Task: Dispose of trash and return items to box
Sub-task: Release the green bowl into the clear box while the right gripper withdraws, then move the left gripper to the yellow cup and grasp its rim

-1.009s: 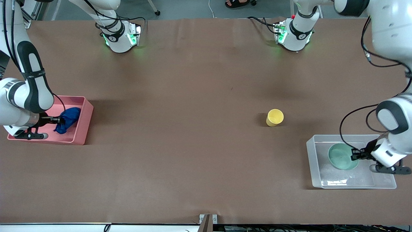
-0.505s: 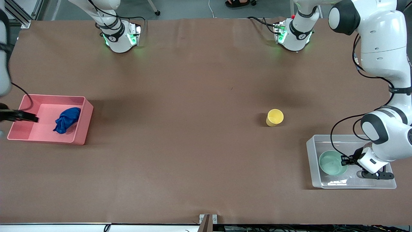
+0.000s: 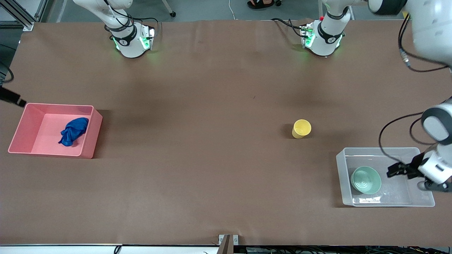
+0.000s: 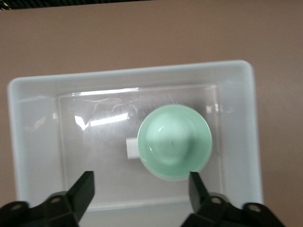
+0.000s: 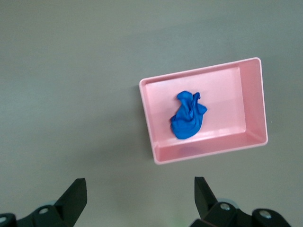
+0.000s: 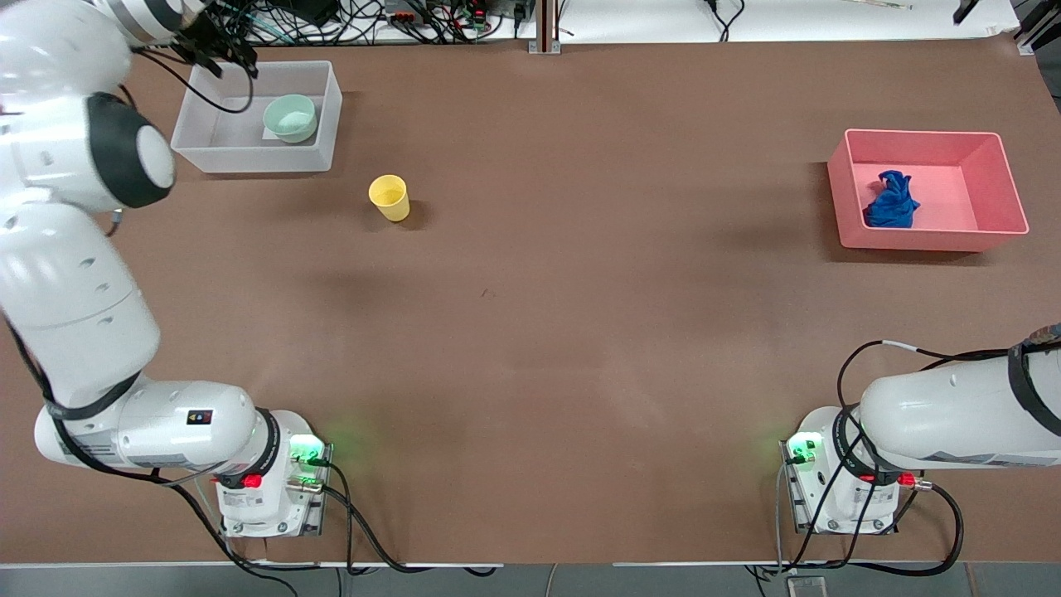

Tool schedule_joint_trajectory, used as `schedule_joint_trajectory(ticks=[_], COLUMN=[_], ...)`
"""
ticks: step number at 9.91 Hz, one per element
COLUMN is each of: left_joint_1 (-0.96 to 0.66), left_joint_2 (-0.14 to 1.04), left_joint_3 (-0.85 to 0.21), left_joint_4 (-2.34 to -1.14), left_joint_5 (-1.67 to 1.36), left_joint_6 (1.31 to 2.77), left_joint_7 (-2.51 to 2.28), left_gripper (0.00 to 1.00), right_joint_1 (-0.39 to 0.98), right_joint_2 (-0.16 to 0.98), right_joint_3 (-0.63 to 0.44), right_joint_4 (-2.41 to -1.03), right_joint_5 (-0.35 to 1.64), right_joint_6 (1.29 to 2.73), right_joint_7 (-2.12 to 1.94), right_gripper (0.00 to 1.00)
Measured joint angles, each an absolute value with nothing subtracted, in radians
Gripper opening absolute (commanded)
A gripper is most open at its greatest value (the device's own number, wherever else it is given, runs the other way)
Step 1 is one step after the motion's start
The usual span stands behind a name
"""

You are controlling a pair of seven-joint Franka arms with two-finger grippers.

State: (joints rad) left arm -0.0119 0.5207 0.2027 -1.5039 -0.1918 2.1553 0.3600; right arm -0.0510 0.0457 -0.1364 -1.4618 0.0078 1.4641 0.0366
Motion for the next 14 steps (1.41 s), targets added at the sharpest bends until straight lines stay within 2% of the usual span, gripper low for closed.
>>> schedule_joint_trajectory(ticks=[1,3,5,8,12,13,14], left_joint_1=[-0.014,-0.028,-0.033,-0.036,-0.037,-0.037,-0.037], left_joint_2=[0.403,0.189,0.054,0.072,0.261,0.294,0.315], left_joint_3=[0.154,0.047,-0.064,-0.179,-0.232,-0.232,-0.232], left_joint_4=[-1.599,-1.828,-2.039,-2.210,-2.246,-2.247,-2.248], left_joint_5=[-0.126,-0.083,-0.081,-0.081,-0.080,-0.063,-0.039], left_joint_6=[2.135,2.127,2.136,2.302,2.521,2.537,2.543], left_joint_7=[0.307,0.194,0.091,0.019,-0.003,-0.002,-0.003], left_gripper=[1.00,1.00,1.00,1.00,0.97,0.78,0.50], right_joint_1=[-0.035,-0.028,-0.028,-0.026,-0.022,-0.022,-0.021], right_joint_2=[0.040,0.041,0.042,0.042,0.042,0.042,0.042], right_joint_3=[-0.135,-0.136,-0.138,-0.138,-0.137,-0.137,-0.134], right_joint_4=[-1.422,-1.430,-1.446,-1.447,-1.447,-1.447,-1.447], right_joint_5=[0.008,0.008,0.007,0.007,0.007,0.007,0.007], right_joint_6=[1.418,1.425,1.457,1.464,1.471,1.473,1.476], right_joint_7=[0.040,0.026,-0.016,-0.026,-0.027,-0.027,-0.027], right_gripper=[1.00,1.00,1.00,1.00,1.00,1.00,1.00])
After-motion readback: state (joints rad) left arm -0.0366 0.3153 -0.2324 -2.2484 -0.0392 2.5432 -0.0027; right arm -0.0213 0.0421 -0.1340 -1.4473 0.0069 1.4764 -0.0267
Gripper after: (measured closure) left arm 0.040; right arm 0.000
